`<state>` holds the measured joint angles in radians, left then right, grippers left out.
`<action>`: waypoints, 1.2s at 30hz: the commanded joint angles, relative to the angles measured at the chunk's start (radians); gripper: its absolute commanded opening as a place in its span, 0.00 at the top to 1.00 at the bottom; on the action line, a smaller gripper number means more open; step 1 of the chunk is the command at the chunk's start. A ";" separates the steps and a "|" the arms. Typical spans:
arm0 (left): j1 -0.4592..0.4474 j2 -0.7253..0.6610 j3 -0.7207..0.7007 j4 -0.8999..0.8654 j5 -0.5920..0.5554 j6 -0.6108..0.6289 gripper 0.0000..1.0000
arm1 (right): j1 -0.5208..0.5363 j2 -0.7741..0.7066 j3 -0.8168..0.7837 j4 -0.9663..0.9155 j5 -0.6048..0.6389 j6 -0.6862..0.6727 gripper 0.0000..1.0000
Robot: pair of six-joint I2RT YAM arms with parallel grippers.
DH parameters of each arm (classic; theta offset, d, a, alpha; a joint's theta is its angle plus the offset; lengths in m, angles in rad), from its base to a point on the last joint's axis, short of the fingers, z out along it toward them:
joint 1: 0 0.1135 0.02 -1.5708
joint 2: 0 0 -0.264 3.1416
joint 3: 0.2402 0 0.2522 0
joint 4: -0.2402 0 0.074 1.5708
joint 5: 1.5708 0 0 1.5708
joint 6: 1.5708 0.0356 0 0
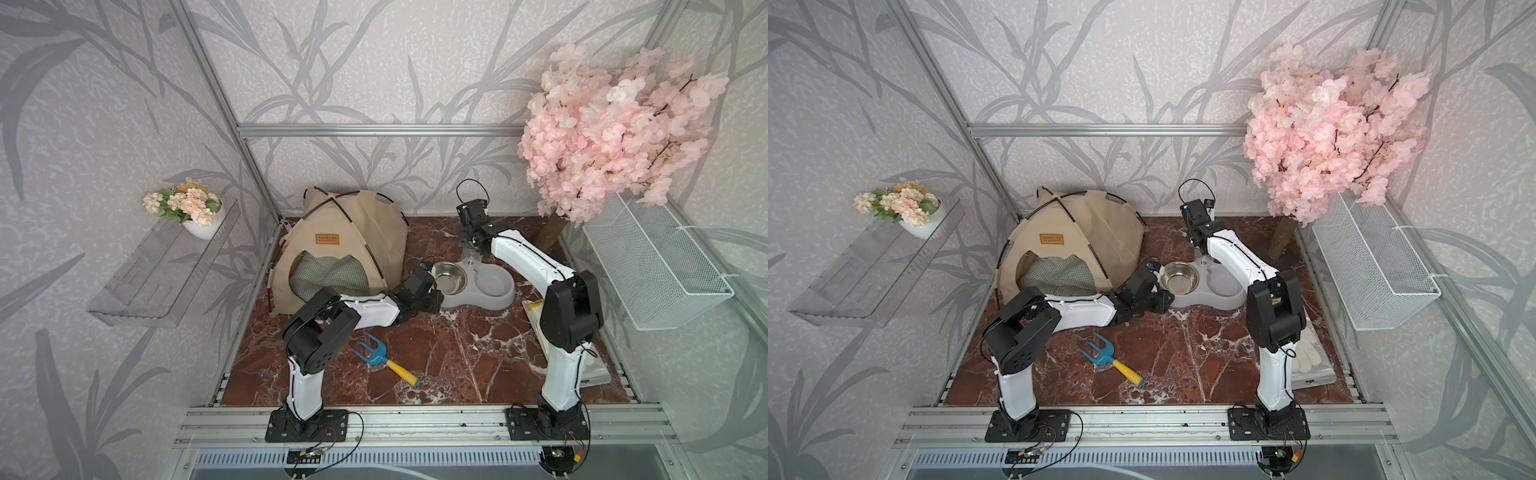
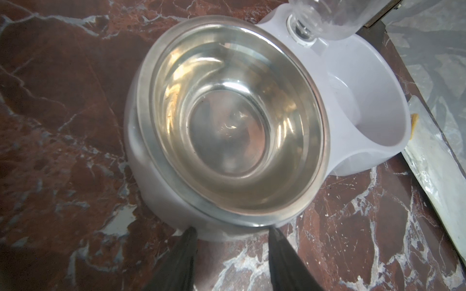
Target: Place the bottle in the pet food container.
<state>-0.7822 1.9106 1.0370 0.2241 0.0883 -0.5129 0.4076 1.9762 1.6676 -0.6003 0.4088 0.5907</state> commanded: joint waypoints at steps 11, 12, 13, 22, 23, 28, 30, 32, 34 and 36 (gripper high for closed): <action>-0.025 0.042 -0.002 -0.058 0.019 0.005 0.52 | 0.005 0.075 0.040 -0.268 -0.229 0.047 0.44; -0.024 0.039 -0.002 -0.064 0.018 0.006 0.52 | -0.006 0.061 0.047 -0.262 -0.237 0.018 0.39; -0.023 0.039 -0.002 -0.067 0.018 0.006 0.52 | -0.016 0.047 0.051 -0.255 -0.247 -0.008 0.33; -0.011 0.033 0.003 -0.086 0.021 -0.001 0.52 | -0.076 -0.105 0.048 -0.180 -0.294 -0.248 0.05; -0.011 0.032 0.004 -0.087 0.025 -0.001 0.52 | -0.080 -0.121 0.043 -0.174 -0.293 -0.278 0.04; -0.006 0.024 0.003 -0.099 0.027 0.003 0.51 | -0.113 -0.220 0.002 -0.154 -0.374 -0.531 0.03; -0.004 0.019 0.001 -0.104 0.030 0.005 0.51 | -0.129 -0.265 -0.047 -0.126 -0.490 -0.656 0.03; -0.002 0.021 0.005 -0.114 0.036 0.010 0.51 | -0.146 -0.266 -0.065 -0.121 -0.554 -0.752 0.02; 0.000 0.021 0.015 -0.132 0.042 0.022 0.51 | -0.176 -0.258 -0.026 -0.167 -0.596 -0.802 0.02; 0.001 0.025 0.020 -0.146 0.041 0.035 0.51 | -0.187 -0.216 0.028 -0.219 -0.615 -0.839 0.02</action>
<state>-0.7887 1.9373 1.0439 0.1688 0.1173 -0.5049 0.2386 1.7226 1.6470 -0.7559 -0.1158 -0.1043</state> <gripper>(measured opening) 0.489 0.981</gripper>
